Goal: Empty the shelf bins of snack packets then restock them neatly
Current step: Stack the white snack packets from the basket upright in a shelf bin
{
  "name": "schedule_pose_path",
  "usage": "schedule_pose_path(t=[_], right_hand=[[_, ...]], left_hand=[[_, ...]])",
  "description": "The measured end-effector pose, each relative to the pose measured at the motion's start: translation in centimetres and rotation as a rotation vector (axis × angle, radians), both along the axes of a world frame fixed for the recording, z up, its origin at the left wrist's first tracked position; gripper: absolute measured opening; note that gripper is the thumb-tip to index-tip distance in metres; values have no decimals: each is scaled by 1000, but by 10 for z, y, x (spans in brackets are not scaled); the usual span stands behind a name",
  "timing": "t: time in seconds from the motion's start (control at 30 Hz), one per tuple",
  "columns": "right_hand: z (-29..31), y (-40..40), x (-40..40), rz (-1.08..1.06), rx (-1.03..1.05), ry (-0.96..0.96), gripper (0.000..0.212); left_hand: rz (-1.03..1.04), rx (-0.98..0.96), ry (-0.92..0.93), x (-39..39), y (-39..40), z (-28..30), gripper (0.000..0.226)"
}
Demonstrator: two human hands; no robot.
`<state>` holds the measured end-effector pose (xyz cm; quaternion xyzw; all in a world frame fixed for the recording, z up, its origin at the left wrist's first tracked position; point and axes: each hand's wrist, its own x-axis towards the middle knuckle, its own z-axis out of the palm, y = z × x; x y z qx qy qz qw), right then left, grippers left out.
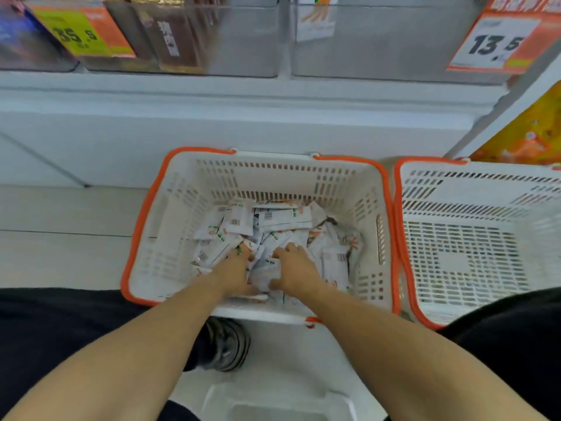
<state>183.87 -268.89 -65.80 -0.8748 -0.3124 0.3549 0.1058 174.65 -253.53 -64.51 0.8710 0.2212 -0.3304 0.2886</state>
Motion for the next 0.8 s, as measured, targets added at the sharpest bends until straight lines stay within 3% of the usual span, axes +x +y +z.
schedule_pose_path(t=[0.07,0.13,0.27,0.33,0.47,0.57,0.67,0.8], right_hand=[[0,0,7,-78,24,59,64],[7,1,19,-157,24,134,58],[33,1,48,-219,-10,220,55],[46,0,64,-274,0,206,52],[70,-4,87,-483,206,270,41],[87,-2,89,-570,393,259,24],[97,3,76,-628,584,345,14],[93,9,48,-386,611,278,26]], left_hand=[[-34,-37,26,1,3,8,106],[-64,-81,35,1,6,14,94],[-191,22,46,-6,6,14,34],[-156,27,5,-8,7,11,14],[259,-136,-97,4,19,21,20],[655,-397,-111,19,28,33,18],[914,-650,-165,29,23,46,15],[1068,-912,-264,38,12,56,24]])
